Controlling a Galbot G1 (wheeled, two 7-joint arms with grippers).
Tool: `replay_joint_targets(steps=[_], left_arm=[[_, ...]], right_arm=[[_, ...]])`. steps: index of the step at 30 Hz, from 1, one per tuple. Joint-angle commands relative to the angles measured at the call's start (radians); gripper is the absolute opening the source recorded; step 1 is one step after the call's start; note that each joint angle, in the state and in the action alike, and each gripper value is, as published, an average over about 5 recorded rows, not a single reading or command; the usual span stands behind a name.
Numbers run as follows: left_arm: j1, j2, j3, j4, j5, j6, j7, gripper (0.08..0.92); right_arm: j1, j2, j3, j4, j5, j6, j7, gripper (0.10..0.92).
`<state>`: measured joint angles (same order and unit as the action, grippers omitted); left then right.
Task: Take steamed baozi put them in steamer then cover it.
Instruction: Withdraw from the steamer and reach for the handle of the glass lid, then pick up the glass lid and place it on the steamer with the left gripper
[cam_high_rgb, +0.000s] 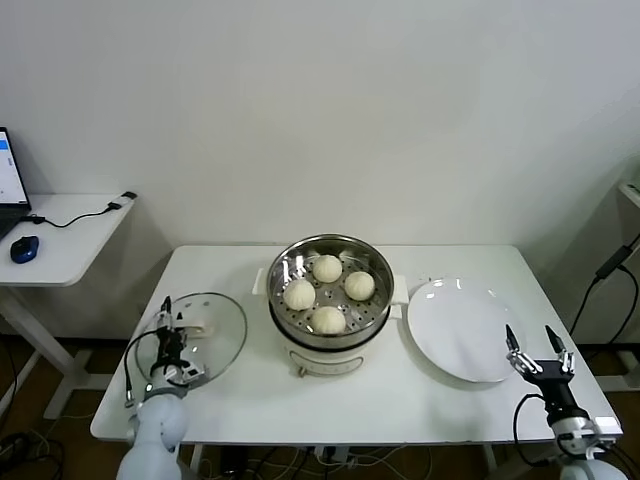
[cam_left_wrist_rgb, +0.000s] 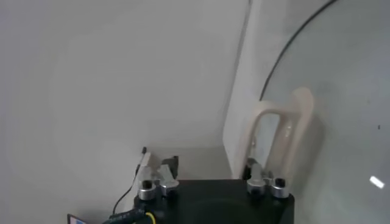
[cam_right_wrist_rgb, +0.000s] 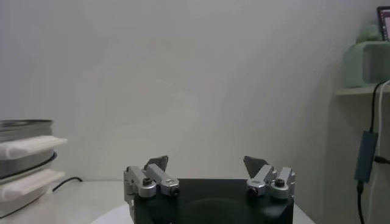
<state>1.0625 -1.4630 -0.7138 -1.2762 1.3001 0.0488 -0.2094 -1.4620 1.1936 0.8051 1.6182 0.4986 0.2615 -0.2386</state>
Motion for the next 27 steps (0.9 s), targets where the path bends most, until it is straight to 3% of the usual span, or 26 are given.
replay_joint_targets(steps=[1,8,16,20,27], left_arm=[[0.002,0.005,0.005,0.016,0.010,-0.015,-0.068,0.577],[0.028,0.006,0.014,-0.031,-0.007,0.018,-0.059,0.378],[0.108,0.001,0.035,-0.258,-0.044,0.153,0.101,0.180],[0.148,-0.003,0.051,-0.410,-0.091,0.266,0.195,0.165],[0.187,0.028,0.115,-0.610,0.007,0.471,0.275,0.165]], right_arm=[[0.004,0.002,-0.003,-0.002,-0.006,0.002,-0.001,0.823],[0.005,0.003,-0.004,0.001,-0.007,0.005,-0.001,0.823],[0.011,0.007,-0.012,0.007,-0.009,0.007,-0.001,0.823],[0.011,0.016,-0.014,0.017,-0.009,0.006,-0.001,0.823],[0.016,0.024,-0.017,0.025,-0.009,0.008,-0.001,0.823]])
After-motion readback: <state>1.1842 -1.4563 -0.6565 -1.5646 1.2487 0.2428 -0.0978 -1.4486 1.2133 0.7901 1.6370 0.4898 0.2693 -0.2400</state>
